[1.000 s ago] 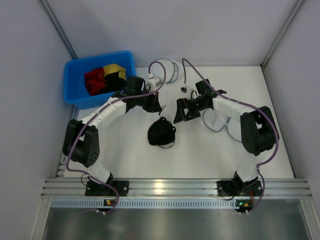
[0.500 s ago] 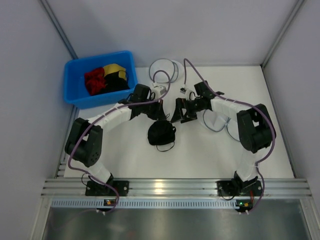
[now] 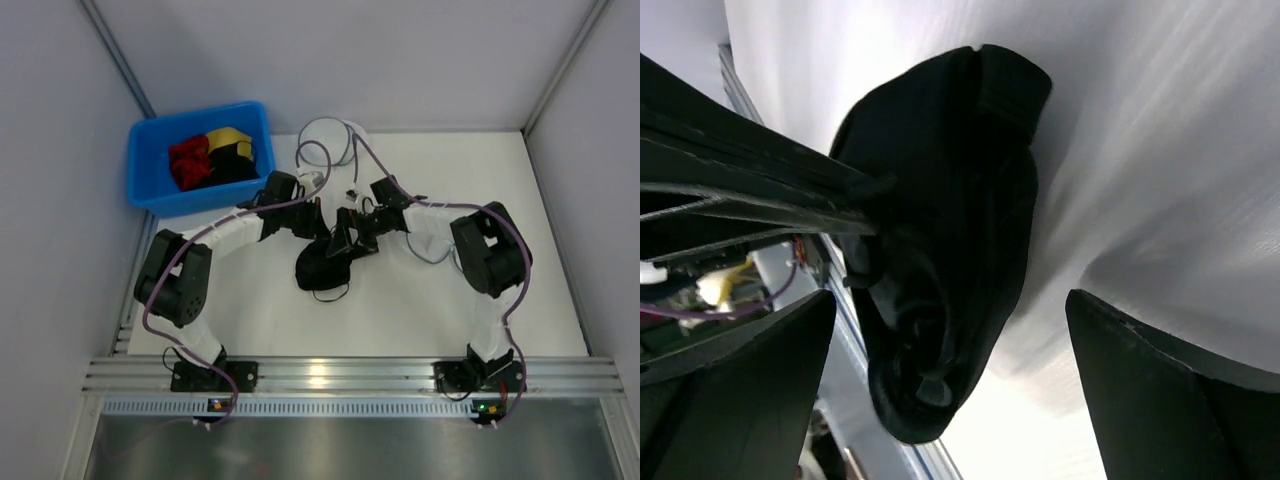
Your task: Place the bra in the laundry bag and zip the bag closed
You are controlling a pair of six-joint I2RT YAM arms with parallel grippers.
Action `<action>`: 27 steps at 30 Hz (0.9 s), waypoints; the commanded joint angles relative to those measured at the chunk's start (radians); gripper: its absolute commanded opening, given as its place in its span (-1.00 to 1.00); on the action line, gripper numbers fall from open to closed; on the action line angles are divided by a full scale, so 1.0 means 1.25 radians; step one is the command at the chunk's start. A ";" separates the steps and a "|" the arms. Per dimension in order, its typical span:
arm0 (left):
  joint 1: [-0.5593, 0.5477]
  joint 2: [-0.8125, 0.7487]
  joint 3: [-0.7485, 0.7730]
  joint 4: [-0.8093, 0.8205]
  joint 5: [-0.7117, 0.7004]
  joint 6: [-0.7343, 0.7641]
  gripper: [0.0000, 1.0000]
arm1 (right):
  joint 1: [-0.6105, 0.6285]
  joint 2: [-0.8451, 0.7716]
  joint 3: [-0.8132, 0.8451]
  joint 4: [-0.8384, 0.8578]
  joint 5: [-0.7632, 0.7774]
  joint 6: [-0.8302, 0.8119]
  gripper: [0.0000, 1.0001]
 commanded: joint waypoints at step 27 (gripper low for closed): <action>0.024 -0.074 -0.087 0.122 0.055 -0.073 -0.56 | 0.014 0.091 0.035 0.155 -0.131 0.151 -1.00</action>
